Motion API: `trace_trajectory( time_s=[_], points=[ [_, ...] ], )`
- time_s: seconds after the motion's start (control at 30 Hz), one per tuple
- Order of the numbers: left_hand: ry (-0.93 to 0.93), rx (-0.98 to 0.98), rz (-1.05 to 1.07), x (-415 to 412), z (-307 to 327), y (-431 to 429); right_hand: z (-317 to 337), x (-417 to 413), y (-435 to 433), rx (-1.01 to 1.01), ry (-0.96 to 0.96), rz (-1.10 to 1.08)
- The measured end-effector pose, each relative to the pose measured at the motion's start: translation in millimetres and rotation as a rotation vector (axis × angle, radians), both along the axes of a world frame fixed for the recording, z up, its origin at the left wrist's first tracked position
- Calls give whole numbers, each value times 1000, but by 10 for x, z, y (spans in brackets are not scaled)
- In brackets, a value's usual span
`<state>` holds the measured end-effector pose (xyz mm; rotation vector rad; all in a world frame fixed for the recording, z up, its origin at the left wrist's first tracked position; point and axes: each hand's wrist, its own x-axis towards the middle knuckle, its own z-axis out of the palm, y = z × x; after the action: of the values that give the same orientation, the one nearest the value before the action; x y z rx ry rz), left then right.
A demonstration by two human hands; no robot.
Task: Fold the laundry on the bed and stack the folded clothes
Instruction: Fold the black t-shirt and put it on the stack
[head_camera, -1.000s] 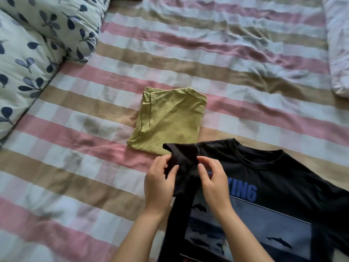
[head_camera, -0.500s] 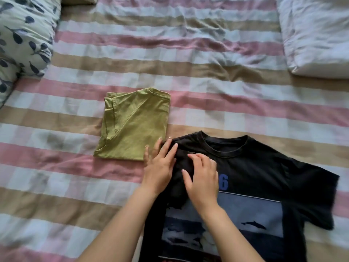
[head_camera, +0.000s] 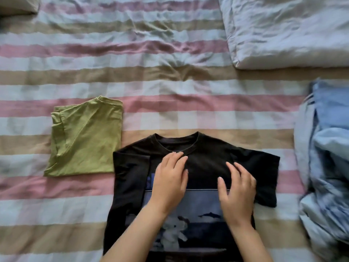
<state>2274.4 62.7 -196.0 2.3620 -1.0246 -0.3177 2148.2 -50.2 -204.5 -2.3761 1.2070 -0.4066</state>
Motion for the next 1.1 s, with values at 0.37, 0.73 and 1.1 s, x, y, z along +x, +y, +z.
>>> trace_trajectory(
  time_s=[0.37, 0.73, 1.1],
  points=[
    [480, -82, -116, -992, -134, -1500, -166, -651, -961, 227, 134, -442],
    [741, -268, 154, -679, 150, -1506, 224, -338, -482, 440, -302, -28],
    [457, -158, 422, -233, -191, -858, -201, -242, -251, -28, 225, 296]
  ],
)
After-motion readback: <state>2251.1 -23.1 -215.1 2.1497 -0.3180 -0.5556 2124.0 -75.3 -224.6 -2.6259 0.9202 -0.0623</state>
